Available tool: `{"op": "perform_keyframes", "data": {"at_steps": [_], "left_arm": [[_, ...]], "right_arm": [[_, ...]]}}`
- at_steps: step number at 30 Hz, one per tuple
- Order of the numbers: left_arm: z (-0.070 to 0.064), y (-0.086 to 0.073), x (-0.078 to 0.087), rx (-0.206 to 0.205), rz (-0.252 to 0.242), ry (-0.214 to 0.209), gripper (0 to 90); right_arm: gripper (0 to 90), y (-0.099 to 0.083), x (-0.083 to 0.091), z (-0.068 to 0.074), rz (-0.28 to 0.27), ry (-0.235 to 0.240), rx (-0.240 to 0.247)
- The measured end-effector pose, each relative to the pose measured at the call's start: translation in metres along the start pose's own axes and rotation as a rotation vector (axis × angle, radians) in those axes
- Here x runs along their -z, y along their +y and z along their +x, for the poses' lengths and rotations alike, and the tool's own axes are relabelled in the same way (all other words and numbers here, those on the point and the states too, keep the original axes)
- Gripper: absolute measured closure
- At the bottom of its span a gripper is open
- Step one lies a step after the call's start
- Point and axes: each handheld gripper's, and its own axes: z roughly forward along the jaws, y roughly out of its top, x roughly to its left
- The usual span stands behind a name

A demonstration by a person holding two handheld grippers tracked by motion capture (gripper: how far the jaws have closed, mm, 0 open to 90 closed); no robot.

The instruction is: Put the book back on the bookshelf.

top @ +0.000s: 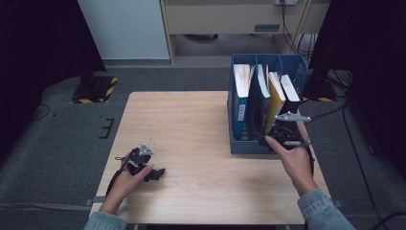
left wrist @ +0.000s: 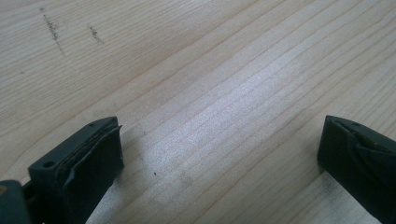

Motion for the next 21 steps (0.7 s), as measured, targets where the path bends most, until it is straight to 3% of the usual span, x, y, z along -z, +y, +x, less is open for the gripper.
{"op": "perform_keyframes", "data": {"at_steps": [5,11,21], "left_arm": [[0.0,0.0,0.0,0.0,0.001,-0.001,0.0],[-0.001,-0.001,0.0,-0.004,-0.004,-0.002,0.0],[-0.001,-0.001,0.0,-0.006,-0.009,-0.004,0.0]], "right_arm": [[6.9,-0.009,-0.002,0.01,0.012,0.008,0.021],[6.9,-0.036,-0.007,0.029,0.038,0.041,0.072],[7.1,-0.08,-0.016,0.046,0.085,0.082,0.093]]}}
